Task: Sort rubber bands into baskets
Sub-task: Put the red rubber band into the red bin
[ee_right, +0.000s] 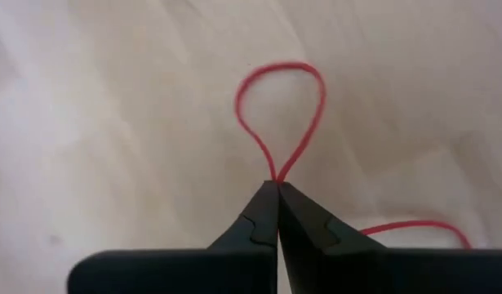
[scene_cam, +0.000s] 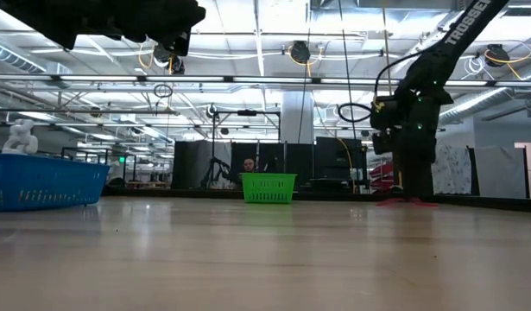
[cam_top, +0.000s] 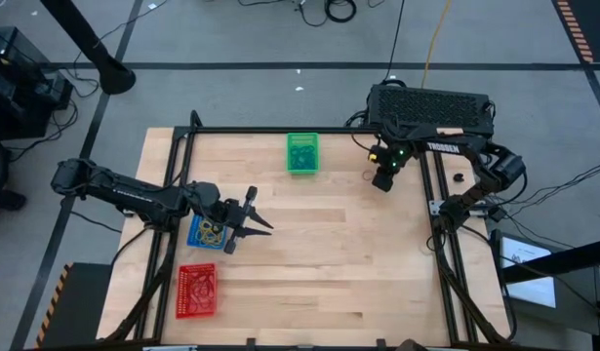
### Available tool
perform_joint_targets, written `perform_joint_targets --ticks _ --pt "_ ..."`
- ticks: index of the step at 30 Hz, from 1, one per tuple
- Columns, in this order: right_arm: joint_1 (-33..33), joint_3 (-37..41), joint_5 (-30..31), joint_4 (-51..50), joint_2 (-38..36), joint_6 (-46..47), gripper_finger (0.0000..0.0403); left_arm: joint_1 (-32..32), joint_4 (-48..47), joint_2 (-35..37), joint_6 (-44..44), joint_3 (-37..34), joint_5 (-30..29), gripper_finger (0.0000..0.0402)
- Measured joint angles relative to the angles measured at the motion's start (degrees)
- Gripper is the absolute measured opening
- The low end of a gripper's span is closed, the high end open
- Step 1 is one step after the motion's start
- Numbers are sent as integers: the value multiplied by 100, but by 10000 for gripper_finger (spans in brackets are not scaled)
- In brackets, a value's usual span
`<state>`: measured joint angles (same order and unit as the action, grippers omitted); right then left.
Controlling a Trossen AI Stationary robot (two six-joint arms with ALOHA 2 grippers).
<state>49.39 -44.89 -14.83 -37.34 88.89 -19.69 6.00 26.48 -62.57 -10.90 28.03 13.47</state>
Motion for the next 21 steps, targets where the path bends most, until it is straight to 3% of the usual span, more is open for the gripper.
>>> perform_joint_targets --ticks 11,16,21 --pt "-318 -532 -1510 -192 -215 323 0 2 81 -494 -138 -2 131 79" --pt "-737 -583 -2240 346 -462 910 0 2 1203 -1218 -464 0 131 79" --pt "-1452 -583 -2304 1026 -652 1570 0 27 2521 -1983 -468 0 -90 79"
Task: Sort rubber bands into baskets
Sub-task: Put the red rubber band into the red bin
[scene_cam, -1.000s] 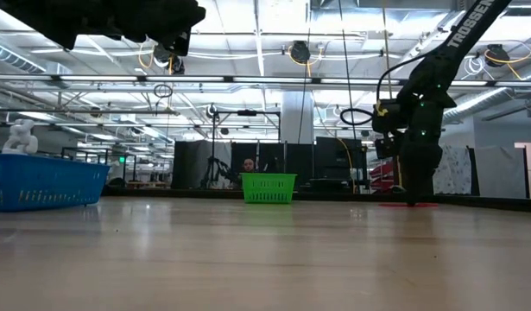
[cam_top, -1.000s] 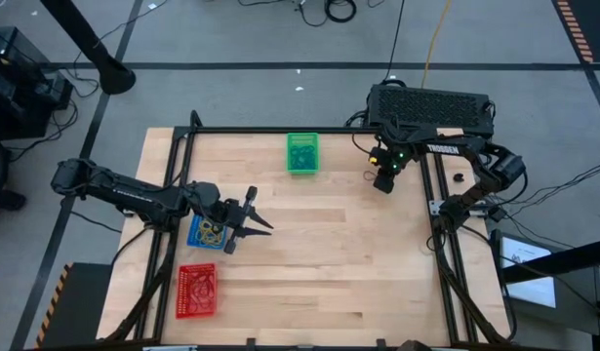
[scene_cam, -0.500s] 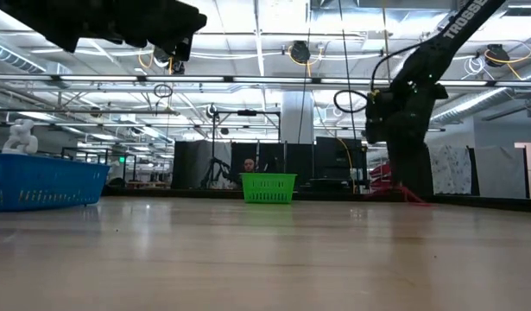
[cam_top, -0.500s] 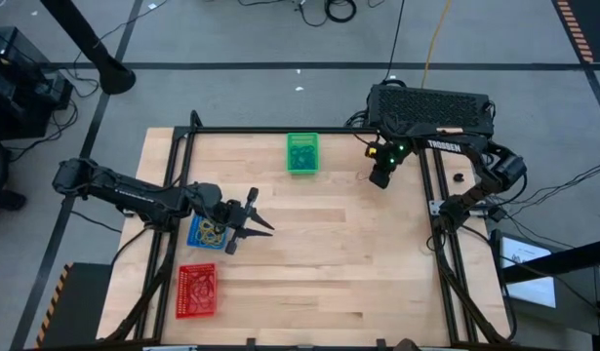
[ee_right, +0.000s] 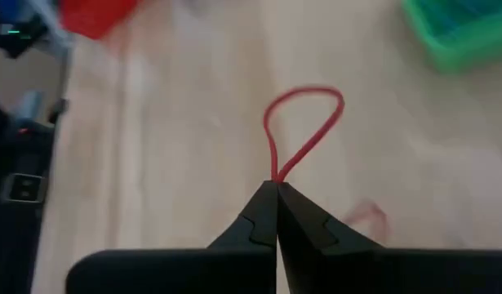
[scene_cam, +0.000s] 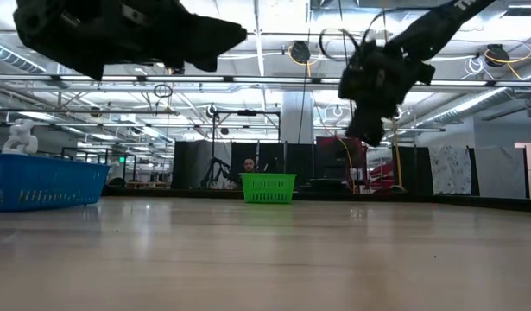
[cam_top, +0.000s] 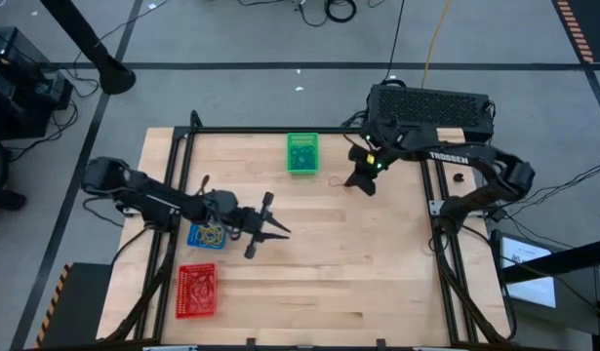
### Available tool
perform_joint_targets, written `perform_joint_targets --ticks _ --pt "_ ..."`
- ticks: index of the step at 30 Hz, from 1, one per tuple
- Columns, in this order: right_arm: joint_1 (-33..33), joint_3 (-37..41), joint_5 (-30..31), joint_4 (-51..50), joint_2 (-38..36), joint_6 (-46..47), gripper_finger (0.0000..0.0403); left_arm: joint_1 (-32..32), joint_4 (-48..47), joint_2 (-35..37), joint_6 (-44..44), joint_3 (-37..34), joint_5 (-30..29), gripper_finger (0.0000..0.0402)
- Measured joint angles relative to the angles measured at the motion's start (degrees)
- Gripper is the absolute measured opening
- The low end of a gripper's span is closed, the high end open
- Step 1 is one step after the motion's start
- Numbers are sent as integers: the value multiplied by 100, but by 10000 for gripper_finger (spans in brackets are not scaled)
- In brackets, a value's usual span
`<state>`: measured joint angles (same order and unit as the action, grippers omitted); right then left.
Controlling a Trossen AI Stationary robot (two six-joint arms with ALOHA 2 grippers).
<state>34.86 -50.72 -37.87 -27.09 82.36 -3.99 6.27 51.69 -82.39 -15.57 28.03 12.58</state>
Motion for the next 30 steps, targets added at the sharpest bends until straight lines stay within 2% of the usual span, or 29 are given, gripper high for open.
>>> perform_joint_targets --ticks 5,9,14,18,21,25,30 --pt "-839 0 10 816 -74 533 0 154 370 -523 -39 202 -380 93" --pt "-1456 0 247 1381 -74 892 0 395 277 -855 -339 516 -862 138" --pt "-2065 0 783 1656 -74 1078 0 791 265 -1174 -1215 867 -1905 211" --pt "-2431 0 1187 1777 -74 1222 0 951 172 -1436 -1669 1198 -2781 249" --pt "-2666 0 1427 1956 -74 1281 0 929 81 -1671 -1639 1473 -3030 257" --pt "-2892 0 1700 2055 -74 1280 0 803 -494 -1904 -1366 1775 -3093 258" --pt "-3042 0 1786 2047 -74 1280 0 721 -567 -1912 -1325 1838 -3474 258"
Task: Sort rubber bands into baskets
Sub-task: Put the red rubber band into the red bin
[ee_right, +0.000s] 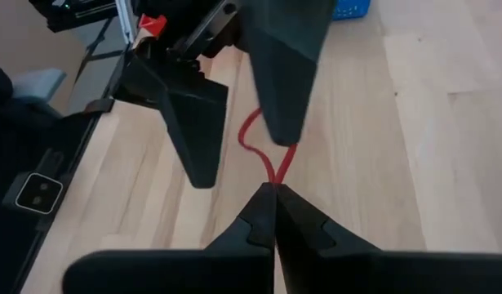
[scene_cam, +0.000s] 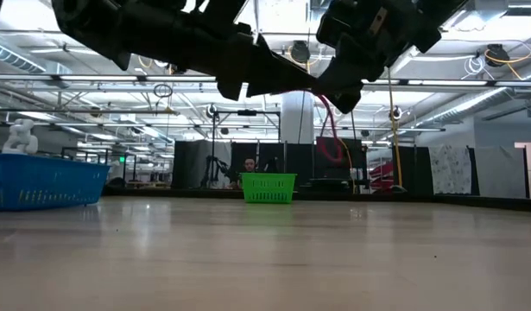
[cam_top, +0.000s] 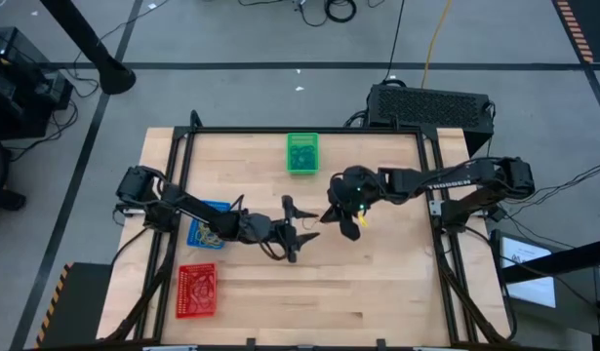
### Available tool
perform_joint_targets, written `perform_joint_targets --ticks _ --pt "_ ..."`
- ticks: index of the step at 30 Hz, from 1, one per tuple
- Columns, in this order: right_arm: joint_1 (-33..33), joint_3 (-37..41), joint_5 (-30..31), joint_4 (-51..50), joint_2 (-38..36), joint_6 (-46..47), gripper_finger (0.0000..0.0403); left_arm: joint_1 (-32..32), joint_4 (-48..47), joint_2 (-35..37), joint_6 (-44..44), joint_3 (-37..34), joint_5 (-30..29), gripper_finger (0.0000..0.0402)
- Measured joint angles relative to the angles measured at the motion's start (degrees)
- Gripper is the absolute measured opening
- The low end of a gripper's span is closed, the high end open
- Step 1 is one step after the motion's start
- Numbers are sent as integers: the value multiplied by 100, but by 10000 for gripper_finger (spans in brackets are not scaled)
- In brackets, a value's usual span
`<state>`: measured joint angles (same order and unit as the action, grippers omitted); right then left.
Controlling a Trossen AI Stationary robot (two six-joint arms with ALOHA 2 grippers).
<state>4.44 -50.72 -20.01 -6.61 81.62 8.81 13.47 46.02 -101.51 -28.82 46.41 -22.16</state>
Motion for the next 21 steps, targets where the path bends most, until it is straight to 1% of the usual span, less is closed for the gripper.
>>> perform_joint_targets --ticks 5,9,11,15,18,21 --pt "-48 0 66 9 0 -54 0 -33 -79 0 52 0 -26 258" --pt "-43 0 68 98 0 -110 0 -189 -223 0 555 0 108 258" --pt "-43 0 68 180 0 -110 0 -254 -219 2 652 0 135 258" --pt "-43 0 68 174 0 -165 0 -302 -312 2 892 0 446 258" --pt "-43 0 68 173 0 -216 0 -297 -311 2 894 0 460 257" --pt "-43 0 70 168 0 -269 0 -296 -307 2 894 0 462 246"
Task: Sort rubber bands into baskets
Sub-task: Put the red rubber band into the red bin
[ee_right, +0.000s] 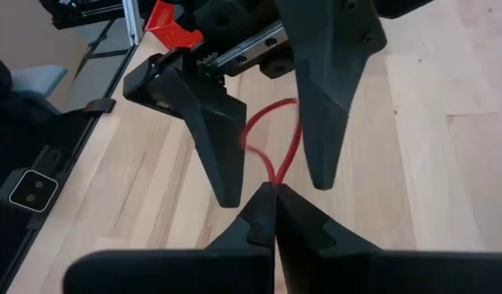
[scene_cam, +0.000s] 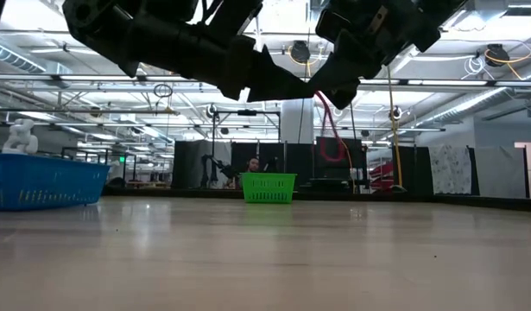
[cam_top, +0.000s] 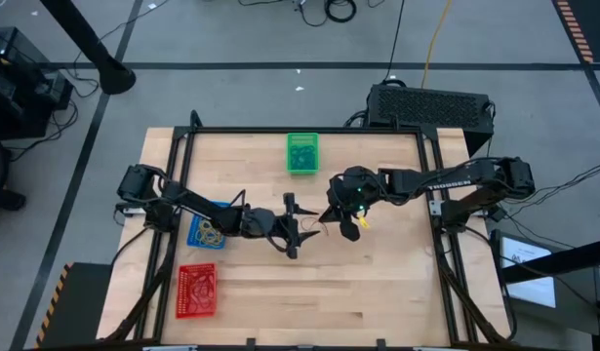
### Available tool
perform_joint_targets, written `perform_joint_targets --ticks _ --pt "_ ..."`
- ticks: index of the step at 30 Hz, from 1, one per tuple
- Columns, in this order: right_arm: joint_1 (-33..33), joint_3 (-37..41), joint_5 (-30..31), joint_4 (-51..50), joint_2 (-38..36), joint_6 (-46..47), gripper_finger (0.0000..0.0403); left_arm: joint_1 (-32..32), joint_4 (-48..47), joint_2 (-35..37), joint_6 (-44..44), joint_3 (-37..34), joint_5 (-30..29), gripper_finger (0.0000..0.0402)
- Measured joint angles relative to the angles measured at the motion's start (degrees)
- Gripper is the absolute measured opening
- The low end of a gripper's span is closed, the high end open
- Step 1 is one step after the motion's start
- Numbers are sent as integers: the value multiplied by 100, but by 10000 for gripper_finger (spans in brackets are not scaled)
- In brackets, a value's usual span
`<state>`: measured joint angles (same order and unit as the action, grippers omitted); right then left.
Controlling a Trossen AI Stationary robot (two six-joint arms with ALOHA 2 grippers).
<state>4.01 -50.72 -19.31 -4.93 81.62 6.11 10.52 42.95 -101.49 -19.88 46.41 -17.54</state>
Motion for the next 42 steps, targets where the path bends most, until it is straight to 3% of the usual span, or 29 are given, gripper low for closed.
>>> perform_joint_targets --ticks 13,21,27,33,37,42 --pt "0 0 -1 -12 2 -129 0 -2 8 0 9 0 4 118" --pt "0 0 -2 -11 2 -276 0 -2 -108 2 9 0 2 14" --pt "4 0 72 -2 2 -405 5 -2 -155 4 7 -2 -57 6" --pt "10 0 809 -224 3 -593 55 42 -240 49 4 -2 -150 3" --pt "34 0 911 -433 2 -567 98 263 -976 471 31 -4 -352 3" --pt "-12 0 858 -613 4 -325 133 864 -2748 1497 661 -4 -398 2"
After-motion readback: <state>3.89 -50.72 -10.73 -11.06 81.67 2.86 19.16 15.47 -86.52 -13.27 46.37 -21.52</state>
